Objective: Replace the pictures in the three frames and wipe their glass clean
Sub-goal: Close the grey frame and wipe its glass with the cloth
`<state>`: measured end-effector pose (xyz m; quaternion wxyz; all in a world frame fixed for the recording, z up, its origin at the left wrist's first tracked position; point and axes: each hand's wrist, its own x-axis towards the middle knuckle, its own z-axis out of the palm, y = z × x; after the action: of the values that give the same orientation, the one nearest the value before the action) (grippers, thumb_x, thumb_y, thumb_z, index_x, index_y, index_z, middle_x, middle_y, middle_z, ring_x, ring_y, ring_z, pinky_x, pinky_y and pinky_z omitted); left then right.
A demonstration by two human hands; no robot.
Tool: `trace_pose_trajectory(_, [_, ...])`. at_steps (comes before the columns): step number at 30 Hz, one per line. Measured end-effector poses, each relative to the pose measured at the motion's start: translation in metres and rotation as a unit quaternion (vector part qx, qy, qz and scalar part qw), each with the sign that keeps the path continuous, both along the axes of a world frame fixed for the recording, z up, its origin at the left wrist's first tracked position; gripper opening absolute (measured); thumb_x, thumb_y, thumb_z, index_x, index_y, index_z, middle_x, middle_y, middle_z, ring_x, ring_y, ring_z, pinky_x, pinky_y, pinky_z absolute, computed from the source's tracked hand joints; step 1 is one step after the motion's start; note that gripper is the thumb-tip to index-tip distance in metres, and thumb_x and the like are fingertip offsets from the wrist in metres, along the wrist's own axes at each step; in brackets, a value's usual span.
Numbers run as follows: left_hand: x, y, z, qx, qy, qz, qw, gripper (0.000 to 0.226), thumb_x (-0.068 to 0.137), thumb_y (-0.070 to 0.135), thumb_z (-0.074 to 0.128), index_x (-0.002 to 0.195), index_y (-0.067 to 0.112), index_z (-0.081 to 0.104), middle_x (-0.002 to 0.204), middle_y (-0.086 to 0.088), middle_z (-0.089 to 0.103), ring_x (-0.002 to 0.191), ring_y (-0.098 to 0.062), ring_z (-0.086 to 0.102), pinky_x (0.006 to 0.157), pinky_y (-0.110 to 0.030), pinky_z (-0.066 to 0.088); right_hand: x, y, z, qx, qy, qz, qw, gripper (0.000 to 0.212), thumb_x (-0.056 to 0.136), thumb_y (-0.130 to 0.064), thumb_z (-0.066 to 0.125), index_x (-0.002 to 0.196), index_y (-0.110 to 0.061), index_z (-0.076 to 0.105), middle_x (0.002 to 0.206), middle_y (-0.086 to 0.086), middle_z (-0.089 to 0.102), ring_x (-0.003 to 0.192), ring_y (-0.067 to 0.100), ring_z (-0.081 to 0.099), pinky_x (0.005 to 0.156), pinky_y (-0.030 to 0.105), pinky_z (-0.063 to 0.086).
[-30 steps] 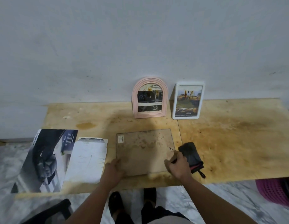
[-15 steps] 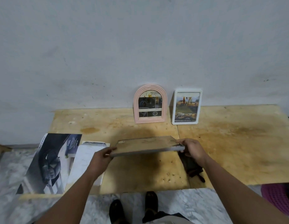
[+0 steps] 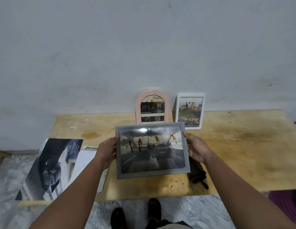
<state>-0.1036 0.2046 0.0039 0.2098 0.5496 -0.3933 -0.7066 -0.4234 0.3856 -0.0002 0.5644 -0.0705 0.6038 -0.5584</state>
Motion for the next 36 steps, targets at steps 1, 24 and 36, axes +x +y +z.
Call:
trace_pose_trajectory(1, [0.001,0.005,-0.005,0.021,-0.003,0.012,1.000,0.033,0.103,0.037,0.060,0.114,0.008,0.072,0.104,-0.011,0.077,0.096,-0.030,0.070,0.078,-0.041,0.056,0.003,0.000,-0.005,0.022,0.003,-0.006,1.000,0.034,0.103,-0.030,0.057,0.125,-0.004,0.065,0.118,0.022,0.072,0.101,0.036,0.070,0.098,0.057,0.054])
trace_pose_trajectory(24, [0.020,0.038,-0.123,0.050,-0.177,0.018,0.983,0.029,0.102,0.023,0.059,0.125,0.010,0.071,0.118,-0.015,0.074,0.101,-0.035,0.070,0.091,-0.047,0.059,-0.016,0.074,-0.109,0.374,0.384,0.164,0.828,0.078,0.075,-0.044,0.083,0.139,-0.016,0.047,0.122,0.011,0.063,0.105,0.032,0.065,0.083,0.041,0.056])
trace_pose_trajectory(36, [-0.001,0.060,-0.101,-0.089,-0.265,-0.105,0.954,0.020,0.100,0.017,0.065,0.120,0.014,0.064,0.097,-0.005,0.072,0.083,-0.023,0.068,0.073,-0.037,0.054,-0.011,0.085,-0.066,0.208,-0.041,-0.143,0.967,0.025,0.090,-0.004,0.068,0.113,0.004,0.063,0.109,0.030,0.071,0.103,0.048,0.068,0.080,0.051,0.058])
